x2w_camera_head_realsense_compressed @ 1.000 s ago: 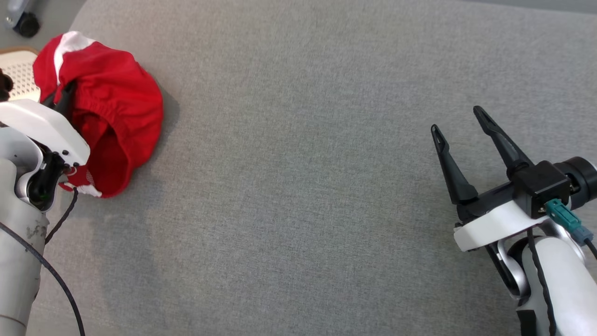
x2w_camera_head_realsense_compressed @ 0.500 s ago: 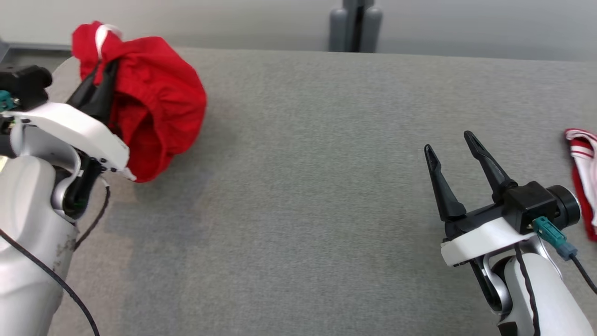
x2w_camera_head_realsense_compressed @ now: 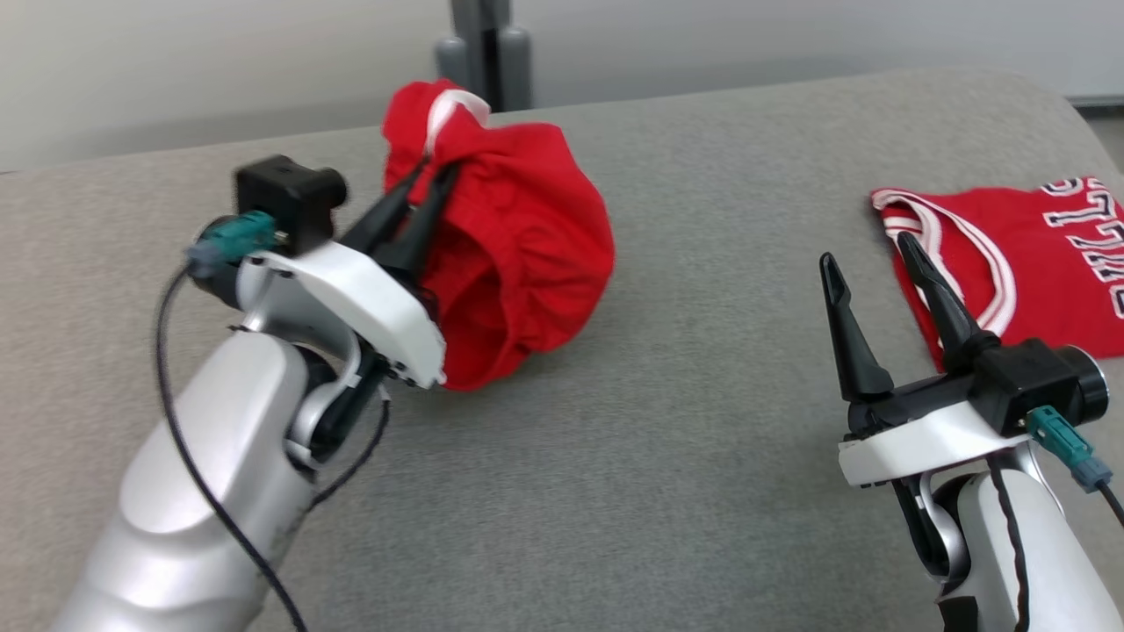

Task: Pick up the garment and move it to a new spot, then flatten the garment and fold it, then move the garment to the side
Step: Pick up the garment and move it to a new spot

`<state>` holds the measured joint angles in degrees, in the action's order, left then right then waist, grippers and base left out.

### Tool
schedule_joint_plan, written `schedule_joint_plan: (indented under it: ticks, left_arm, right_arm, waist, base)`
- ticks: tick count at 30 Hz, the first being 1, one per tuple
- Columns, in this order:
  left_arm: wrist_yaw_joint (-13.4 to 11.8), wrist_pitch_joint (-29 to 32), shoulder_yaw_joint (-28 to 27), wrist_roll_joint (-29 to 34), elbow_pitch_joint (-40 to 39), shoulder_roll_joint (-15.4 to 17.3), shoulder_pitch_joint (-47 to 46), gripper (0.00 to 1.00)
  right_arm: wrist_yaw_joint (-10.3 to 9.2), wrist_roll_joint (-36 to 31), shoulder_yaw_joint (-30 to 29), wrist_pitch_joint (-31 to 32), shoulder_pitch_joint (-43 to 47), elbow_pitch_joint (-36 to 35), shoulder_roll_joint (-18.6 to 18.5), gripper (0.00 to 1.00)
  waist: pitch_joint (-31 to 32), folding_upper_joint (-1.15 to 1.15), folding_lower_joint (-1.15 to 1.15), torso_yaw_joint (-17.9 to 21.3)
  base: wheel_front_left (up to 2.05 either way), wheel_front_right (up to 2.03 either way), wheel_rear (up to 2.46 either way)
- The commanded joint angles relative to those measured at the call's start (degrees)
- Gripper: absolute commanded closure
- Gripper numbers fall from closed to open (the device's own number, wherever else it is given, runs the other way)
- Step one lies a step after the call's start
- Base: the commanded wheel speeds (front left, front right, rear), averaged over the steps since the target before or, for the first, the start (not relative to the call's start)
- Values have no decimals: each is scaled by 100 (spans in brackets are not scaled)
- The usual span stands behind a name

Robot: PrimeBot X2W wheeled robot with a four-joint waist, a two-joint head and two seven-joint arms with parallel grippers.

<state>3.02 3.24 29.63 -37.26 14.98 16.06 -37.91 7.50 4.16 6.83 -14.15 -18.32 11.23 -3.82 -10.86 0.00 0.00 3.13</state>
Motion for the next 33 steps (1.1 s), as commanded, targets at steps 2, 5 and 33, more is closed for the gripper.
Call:
schedule_joint_plan:
  ticks: [2, 5, 33]
  left_arm:
    - [-81, -19, 176, 195, 4, -89, -36, 100]
    - [-146, -32, 413, 408, 138, -254, -114, 100]
    - [-224, -1629, 880, 976, 1436, -679, -147, 0]
  right_arm:
    - [-1, 39, -39, -44, -84, -50, 11, 0]
    - [-1, 62, -53, -71, -134, -68, 41, 0]
    - [-1, 168, -193, -123, -12, -87, 77, 0]
  waist:
    - [-231, 0, 0, 425]
    - [-366, 0, 0, 701]
    - [-186, 0, 0, 834]
  base:
    - [0, 0, 0]
    - [0, 0, 0]
    - [0, 0, 0]
